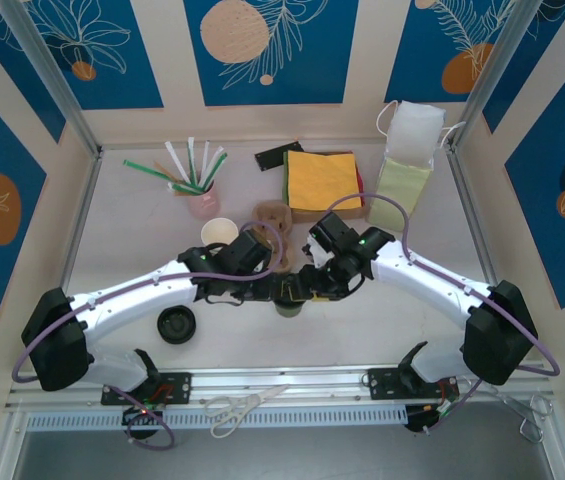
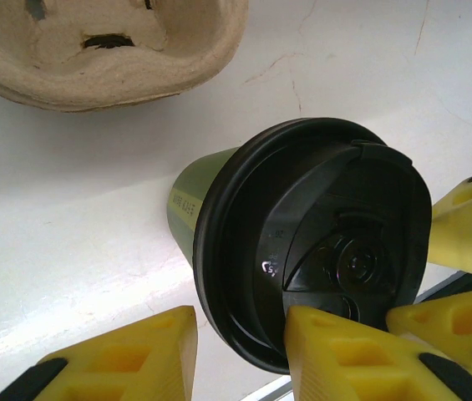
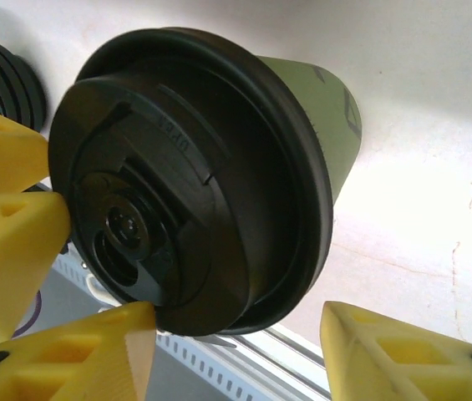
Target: Pack the takeout coffee
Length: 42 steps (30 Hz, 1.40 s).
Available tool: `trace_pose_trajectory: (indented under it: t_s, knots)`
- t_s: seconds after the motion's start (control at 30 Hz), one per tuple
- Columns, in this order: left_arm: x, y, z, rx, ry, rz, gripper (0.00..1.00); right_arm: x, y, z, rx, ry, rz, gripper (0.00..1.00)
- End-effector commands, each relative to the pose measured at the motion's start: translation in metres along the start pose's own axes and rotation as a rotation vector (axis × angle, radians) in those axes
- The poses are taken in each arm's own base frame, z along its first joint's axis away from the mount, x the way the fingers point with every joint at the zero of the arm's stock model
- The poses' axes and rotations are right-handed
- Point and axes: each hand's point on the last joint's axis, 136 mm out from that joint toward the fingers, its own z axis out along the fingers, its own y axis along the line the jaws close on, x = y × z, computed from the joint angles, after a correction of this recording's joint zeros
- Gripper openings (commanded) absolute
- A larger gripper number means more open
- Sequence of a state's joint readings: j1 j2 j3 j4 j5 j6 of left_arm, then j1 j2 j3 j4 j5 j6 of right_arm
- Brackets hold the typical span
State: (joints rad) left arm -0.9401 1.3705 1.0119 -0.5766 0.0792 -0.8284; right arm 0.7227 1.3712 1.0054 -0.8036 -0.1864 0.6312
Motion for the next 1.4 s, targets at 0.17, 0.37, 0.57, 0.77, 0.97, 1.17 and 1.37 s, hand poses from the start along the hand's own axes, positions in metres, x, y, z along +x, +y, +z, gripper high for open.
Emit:
trace_pose_trajectory:
  t_s: [0.17, 0.37, 0.57, 0.77, 0.97, 1.17, 1.37]
  knots:
    - [0.013, 0.013, 0.009, -0.046, 0.055, 0.003, 0.32, 0.019, -0.018, 0.021, 0.043, 0.090, 0.010, 0.46]
    - [0.028, 0.025, 0.020, -0.061, 0.090, -0.013, 0.30, 0.029, -0.034, 0.033, 0.091, 0.124, 0.024, 0.44]
    - [0.038, 0.038, 0.023, -0.087, 0.111, -0.017, 0.30, 0.035, -0.046, 0.041, 0.128, 0.143, 0.032, 0.44]
    - [0.039, 0.039, 0.027, -0.096, 0.118, -0.010, 0.30, 0.036, -0.057, 0.047, 0.155, 0.160, 0.057, 0.43]
    - [0.031, 0.031, 0.025, -0.087, 0.108, -0.001, 0.30, 0.027, -0.048, 0.039, 0.115, 0.135, 0.061, 0.44]
    - [0.007, 0.002, 0.009, -0.017, 0.060, 0.011, 0.31, 0.004, -0.016, 0.012, 0.002, 0.072, 0.042, 0.45]
    - [-0.009, -0.011, -0.003, -0.007, 0.029, 0.036, 0.34, -0.012, 0.003, -0.009, -0.048, 0.028, 0.009, 0.47]
